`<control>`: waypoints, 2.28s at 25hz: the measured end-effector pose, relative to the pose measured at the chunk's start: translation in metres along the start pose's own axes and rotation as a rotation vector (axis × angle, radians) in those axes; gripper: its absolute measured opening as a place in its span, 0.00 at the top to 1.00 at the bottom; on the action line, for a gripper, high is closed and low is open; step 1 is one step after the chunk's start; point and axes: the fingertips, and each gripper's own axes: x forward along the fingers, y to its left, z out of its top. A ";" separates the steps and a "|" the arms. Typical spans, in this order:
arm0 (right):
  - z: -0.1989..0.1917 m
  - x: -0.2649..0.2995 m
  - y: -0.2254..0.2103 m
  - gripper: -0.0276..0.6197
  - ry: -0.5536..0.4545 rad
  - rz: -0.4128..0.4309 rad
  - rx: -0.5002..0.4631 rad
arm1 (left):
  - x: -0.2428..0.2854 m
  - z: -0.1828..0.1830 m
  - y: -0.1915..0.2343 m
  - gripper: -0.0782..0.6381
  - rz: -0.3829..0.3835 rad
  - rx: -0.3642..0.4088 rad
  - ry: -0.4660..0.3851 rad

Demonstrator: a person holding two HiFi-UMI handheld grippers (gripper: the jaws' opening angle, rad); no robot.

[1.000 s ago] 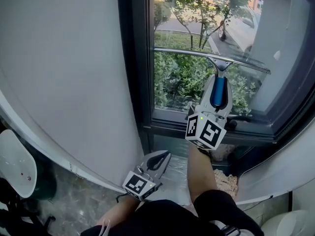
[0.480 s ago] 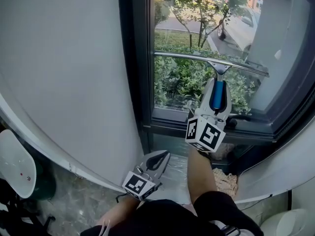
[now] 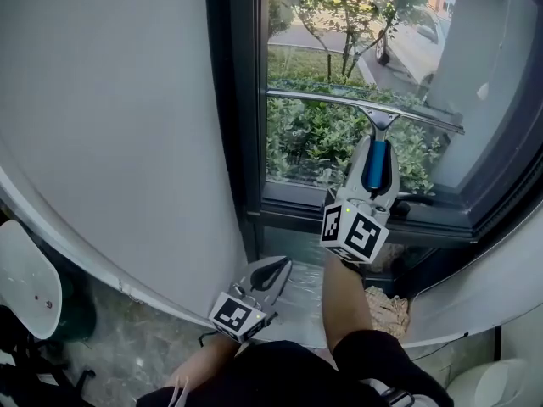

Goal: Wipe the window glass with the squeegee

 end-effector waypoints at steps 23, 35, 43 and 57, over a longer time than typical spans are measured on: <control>-0.025 -0.027 -0.004 0.75 0.056 -0.015 0.000 | -0.006 -0.008 0.007 0.89 0.036 -0.022 0.018; -0.040 -0.041 -0.006 0.75 0.100 -0.012 -0.009 | -0.005 -0.012 0.007 0.89 0.042 -0.026 0.025; -0.045 -0.047 -0.007 0.75 0.113 -0.022 0.002 | -0.009 -0.017 0.010 0.89 0.051 -0.031 0.026; -0.059 -0.061 -0.010 0.75 0.156 -0.034 0.004 | -0.014 -0.020 0.007 0.89 0.047 -0.037 0.050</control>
